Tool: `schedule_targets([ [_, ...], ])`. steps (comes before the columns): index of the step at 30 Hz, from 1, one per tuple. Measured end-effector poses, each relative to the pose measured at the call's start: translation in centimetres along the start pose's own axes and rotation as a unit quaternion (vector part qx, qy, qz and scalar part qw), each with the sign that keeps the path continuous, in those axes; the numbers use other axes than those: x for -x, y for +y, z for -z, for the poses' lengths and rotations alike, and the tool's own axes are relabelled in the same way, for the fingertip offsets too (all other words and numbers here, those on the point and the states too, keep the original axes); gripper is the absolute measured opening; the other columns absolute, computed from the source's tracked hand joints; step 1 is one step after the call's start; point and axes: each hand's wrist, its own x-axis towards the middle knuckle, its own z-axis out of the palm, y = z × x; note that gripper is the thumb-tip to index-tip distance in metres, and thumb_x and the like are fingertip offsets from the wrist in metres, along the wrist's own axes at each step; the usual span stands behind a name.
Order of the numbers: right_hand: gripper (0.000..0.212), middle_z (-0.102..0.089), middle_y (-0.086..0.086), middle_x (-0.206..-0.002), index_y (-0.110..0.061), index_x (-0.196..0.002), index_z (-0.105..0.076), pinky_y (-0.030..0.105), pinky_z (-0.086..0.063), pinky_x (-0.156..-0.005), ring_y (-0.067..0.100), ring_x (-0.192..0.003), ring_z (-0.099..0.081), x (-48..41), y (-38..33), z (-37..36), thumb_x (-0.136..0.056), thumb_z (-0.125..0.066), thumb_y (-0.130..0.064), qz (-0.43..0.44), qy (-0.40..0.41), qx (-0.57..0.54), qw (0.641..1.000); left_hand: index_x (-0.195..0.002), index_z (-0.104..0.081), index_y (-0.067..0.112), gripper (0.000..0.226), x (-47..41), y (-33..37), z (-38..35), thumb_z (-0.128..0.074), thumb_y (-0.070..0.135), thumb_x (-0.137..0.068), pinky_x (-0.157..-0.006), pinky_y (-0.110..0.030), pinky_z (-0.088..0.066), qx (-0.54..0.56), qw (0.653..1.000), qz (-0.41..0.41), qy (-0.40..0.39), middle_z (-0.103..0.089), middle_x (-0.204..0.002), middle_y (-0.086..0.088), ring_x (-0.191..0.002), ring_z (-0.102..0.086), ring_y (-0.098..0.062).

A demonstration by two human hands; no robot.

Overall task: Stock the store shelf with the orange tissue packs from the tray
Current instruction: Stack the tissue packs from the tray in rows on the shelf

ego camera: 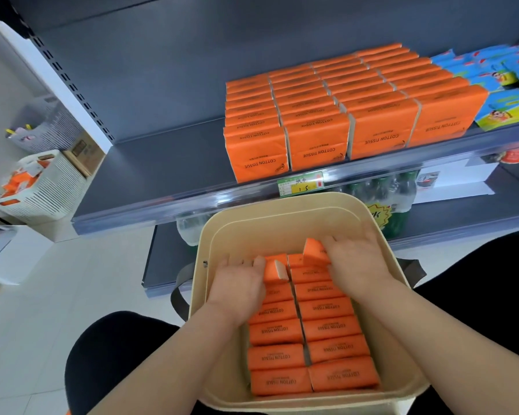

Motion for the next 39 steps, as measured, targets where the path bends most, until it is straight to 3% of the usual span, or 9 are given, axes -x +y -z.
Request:
schedule_targets([
  [3,0.019,-0.066,-0.005,-0.092,-0.026,-0.107,-0.052,0.063,-0.015,-0.106,0.020,-0.089,-0.064,0.4,1.0,0.9,-0.087,-0.053,-0.026,-0.069,-0.022,-0.018,0.997,-0.112,-0.046,0.017,0.023,-0.1,-1.3,1.2,-0.042,0.021,-0.090,-0.108,-0.044,-0.028,-0.045,0.999,0.008,0.001,-0.064,-0.108,-0.003,-0.102,-0.058,-0.027],
  [5,0.021,-0.065,-0.005,-0.099,-0.025,-0.108,-0.054,0.048,-0.032,-0.090,0.021,-0.093,-0.062,0.7,1.2,1.2,-0.089,-0.053,-0.033,-0.078,-0.049,-0.045,0.995,-0.114,-0.045,0.017,0.024,-0.2,-2.1,1.4,-0.042,0.019,-0.090,-0.097,-0.041,-0.036,-0.066,0.998,0.003,-0.018,-0.063,-0.112,-0.004,-0.104,-0.057,-0.028],
  [7,0.020,-0.065,-0.005,-0.099,-0.027,-0.107,-0.054,0.038,-0.027,-0.075,0.022,-0.090,-0.062,0.8,1.0,1.0,-0.088,-0.054,-0.032,-0.060,-0.029,-0.037,0.997,-0.116,-0.044,0.016,0.026,0.1,-2.4,1.4,-0.041,0.016,-0.090,-0.088,-0.039,-0.039,-0.075,0.997,-0.024,-0.021,-0.061,-0.115,-0.005,-0.105,-0.056,-0.029],
  [19,0.019,-0.060,-0.006,-0.088,-0.028,-0.097,-0.050,0.038,-0.021,-0.069,0.022,-0.084,-0.059,-0.3,-4.4,0.5,-0.084,-0.054,-0.015,-0.010,0.009,-0.052,0.999,-0.128,-0.039,0.022,0.032,2.1,-9.5,-1.6,-0.042,0.029,-0.097,-0.084,-0.037,-0.041,-0.068,0.997,-0.039,0.018,-0.056,-0.118,0.002,-0.104,-0.054,-0.023],
  [25,0.019,-0.063,-0.006,-0.095,-0.028,-0.108,-0.053,0.048,-0.029,-0.086,0.023,-0.090,-0.059,-0.3,-6.8,1.6,-0.089,-0.052,-0.026,0.004,-0.012,-0.085,0.996,-0.127,-0.038,0.023,0.031,3.5,-11.1,-1.4,-0.041,0.024,-0.096,-0.091,-0.037,-0.039,-0.064,0.998,-0.008,-0.014,-0.054,-0.122,0.002,-0.110,-0.051,-0.022],
  [28,0.030,-0.063,-0.005,-0.095,-0.028,-0.117,-0.048,0.068,-0.008,-0.105,0.023,-0.096,-0.060,0.1,-7.5,1.7,-0.088,-0.053,-0.021,0.038,0.023,-0.040,0.998,-0.122,-0.041,0.024,0.027,3.8,-11.1,-0.9,-0.043,0.027,-0.095,-0.089,-0.036,-0.039,-0.018,1.000,-0.009,0.000,-0.057,-0.117,0.003,-0.107,-0.052,-0.021],
  [30,0.038,-0.063,-0.003,-0.100,-0.026,-0.123,-0.043,0.060,-0.020,-0.104,0.022,-0.096,-0.060,-0.1,-8.4,2.2,-0.087,-0.055,-0.021,0.077,0.025,-0.029,0.996,-0.119,-0.044,0.023,0.028,3.5,-11.0,0.2,-0.043,0.033,-0.093,-0.085,-0.036,-0.042,0.040,0.999,-0.014,0.017,-0.058,-0.111,0.003,-0.102,-0.053,-0.021],
  [33,0.040,-0.061,0.000,-0.107,-0.021,-0.124,-0.039,0.034,-0.037,-0.076,0.022,-0.098,-0.059,-2.0,-9.4,2.8,-0.088,-0.057,-0.019,0.110,0.009,-0.060,0.992,-0.115,-0.051,0.021,0.033,1.8,-11.5,1.5,-0.049,0.036,-0.085,-0.073,-0.036,-0.047,0.071,0.995,-0.039,0.056,-0.060,-0.100,0.001,-0.094,-0.055,-0.022],
  [39,0.035,-0.059,0.002,-0.109,-0.021,-0.122,-0.041,0.035,-0.047,-0.074,0.024,-0.099,-0.059,-5.9,-8.9,3.7,-0.091,-0.056,-0.024,0.092,-0.073,-0.131,0.984,-0.104,-0.052,0.024,0.030,-3.1,-13.0,2.0,-0.048,0.040,-0.079,-0.063,-0.027,-0.042,0.084,0.992,-0.072,0.060,-0.056,-0.094,0.006,-0.091,-0.055,-0.016],
])
